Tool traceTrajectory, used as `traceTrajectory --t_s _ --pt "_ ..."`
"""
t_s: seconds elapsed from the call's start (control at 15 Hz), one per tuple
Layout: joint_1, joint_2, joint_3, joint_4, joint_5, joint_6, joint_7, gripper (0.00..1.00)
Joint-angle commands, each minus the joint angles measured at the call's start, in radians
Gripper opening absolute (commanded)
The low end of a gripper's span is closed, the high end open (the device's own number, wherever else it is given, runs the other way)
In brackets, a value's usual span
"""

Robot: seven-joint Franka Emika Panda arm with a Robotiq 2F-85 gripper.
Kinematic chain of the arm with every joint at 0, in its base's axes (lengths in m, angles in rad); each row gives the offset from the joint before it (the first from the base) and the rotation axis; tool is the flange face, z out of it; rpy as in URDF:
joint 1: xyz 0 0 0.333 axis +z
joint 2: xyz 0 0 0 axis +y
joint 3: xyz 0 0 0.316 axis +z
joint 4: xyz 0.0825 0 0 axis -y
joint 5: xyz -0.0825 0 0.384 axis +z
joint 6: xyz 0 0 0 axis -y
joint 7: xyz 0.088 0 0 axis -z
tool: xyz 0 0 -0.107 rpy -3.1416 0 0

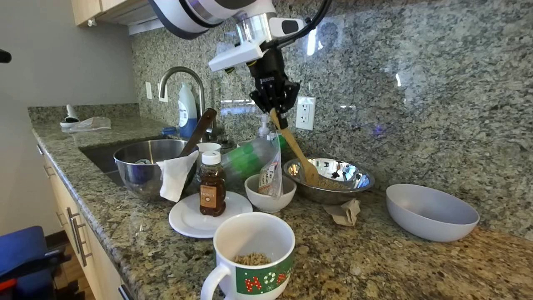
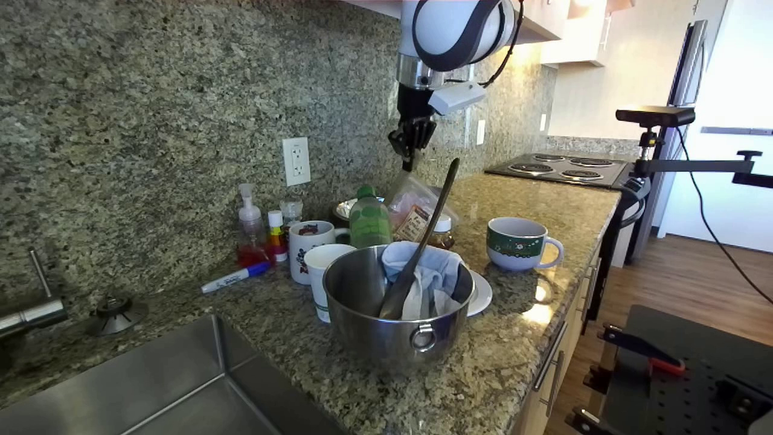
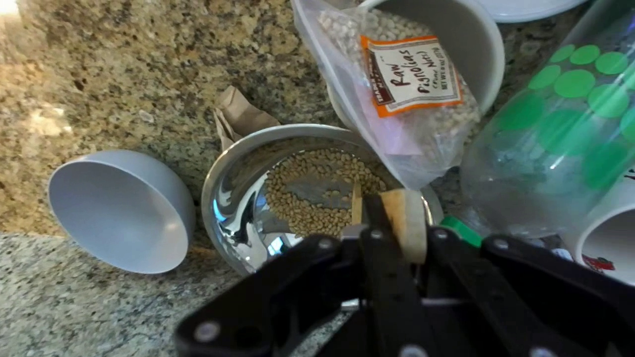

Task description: Pick up the wooden spoon from the silver dish, stir in the silver bowl containing contents, and put the spoon back in the silver dish.

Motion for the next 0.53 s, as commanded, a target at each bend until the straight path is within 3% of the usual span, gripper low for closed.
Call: traceTrajectory --t_s 0.0,0.2,0.47 --pt "-0.010 -0.004 0.018 -0.004 0.070 -0.007 -0.027 0.06" --pt "-0.003 0.008 0.010 -0.004 0.019 0.021 0.021 0.06" --pt "0.006 0.028 -0.009 -0.002 -0.139 0.055 0.128 0.06"
